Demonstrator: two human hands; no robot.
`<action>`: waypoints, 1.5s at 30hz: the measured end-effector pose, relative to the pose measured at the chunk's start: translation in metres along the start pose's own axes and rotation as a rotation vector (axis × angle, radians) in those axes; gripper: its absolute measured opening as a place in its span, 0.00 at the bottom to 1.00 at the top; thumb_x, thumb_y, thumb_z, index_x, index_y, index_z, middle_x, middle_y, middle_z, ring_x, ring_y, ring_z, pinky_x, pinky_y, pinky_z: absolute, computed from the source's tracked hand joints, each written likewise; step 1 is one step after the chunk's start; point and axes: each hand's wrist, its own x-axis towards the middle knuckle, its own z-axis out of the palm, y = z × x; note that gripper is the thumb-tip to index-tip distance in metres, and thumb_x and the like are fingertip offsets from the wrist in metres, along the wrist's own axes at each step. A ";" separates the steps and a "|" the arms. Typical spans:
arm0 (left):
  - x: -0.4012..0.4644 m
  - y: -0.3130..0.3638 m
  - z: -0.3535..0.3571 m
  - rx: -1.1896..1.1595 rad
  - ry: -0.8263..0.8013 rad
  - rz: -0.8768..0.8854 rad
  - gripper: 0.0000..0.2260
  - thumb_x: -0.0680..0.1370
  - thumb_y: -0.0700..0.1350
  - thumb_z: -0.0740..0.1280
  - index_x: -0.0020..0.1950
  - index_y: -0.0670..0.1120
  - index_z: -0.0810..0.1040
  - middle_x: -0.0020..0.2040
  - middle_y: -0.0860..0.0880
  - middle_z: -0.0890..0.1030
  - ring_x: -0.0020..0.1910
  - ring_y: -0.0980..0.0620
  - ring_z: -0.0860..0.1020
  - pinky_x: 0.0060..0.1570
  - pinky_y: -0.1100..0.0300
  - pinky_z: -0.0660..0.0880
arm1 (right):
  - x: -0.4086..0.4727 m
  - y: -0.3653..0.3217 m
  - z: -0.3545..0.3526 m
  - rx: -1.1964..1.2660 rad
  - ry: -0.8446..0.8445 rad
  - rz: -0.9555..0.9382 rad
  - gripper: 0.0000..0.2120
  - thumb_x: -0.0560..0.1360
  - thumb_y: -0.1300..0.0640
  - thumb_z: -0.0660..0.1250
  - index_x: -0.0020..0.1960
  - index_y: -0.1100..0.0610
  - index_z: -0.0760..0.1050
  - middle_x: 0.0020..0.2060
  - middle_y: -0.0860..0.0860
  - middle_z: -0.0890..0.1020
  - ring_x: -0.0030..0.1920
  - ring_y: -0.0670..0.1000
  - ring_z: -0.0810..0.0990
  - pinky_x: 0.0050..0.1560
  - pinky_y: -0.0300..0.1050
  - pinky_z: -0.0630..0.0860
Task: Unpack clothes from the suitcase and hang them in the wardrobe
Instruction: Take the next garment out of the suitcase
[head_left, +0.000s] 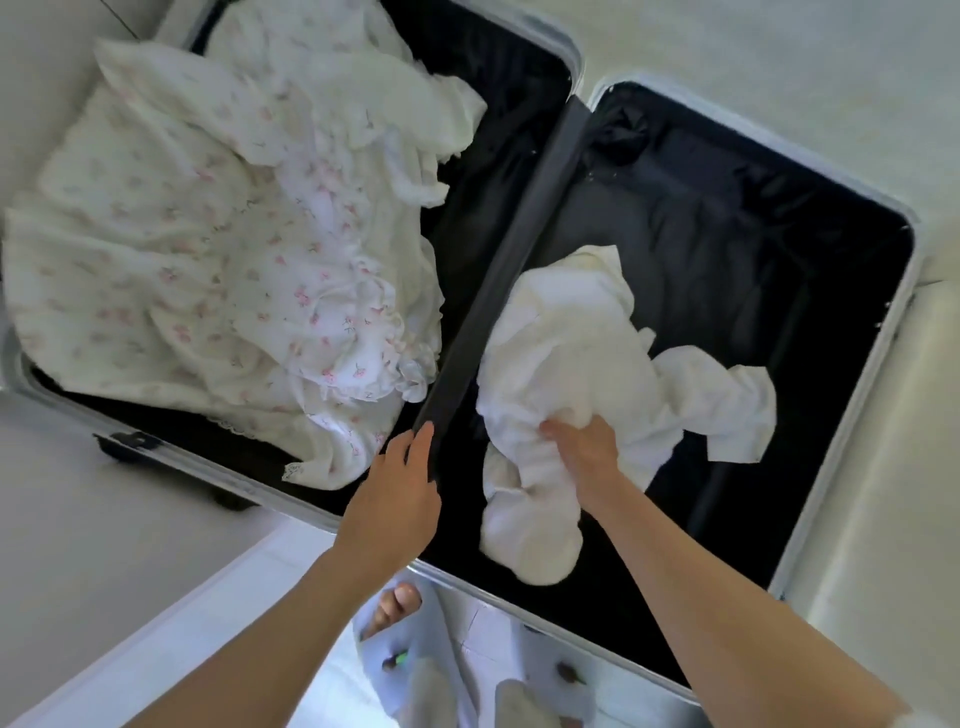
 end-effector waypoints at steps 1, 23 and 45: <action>-0.012 0.011 -0.013 -0.004 -0.021 0.005 0.27 0.80 0.42 0.55 0.77 0.46 0.49 0.74 0.47 0.58 0.66 0.48 0.68 0.62 0.55 0.70 | -0.017 -0.007 -0.014 -0.011 -0.021 -0.006 0.24 0.71 0.60 0.69 0.65 0.62 0.69 0.53 0.55 0.76 0.56 0.59 0.75 0.58 0.51 0.73; -0.328 0.215 -0.340 -0.072 0.201 0.072 0.19 0.82 0.46 0.55 0.73 0.49 0.60 0.72 0.49 0.63 0.67 0.51 0.68 0.64 0.59 0.66 | -0.492 -0.230 -0.228 -1.577 0.089 -0.981 0.26 0.73 0.65 0.56 0.67 0.46 0.68 0.57 0.51 0.77 0.62 0.56 0.72 0.65 0.59 0.57; -0.682 0.124 -0.373 -0.613 0.281 0.184 0.27 0.73 0.45 0.71 0.64 0.68 0.65 0.55 0.50 0.74 0.58 0.55 0.74 0.57 0.68 0.69 | -0.851 -0.136 -0.184 -1.294 -0.208 -2.360 0.21 0.61 0.74 0.67 0.53 0.61 0.80 0.45 0.58 0.80 0.48 0.58 0.80 0.46 0.38 0.62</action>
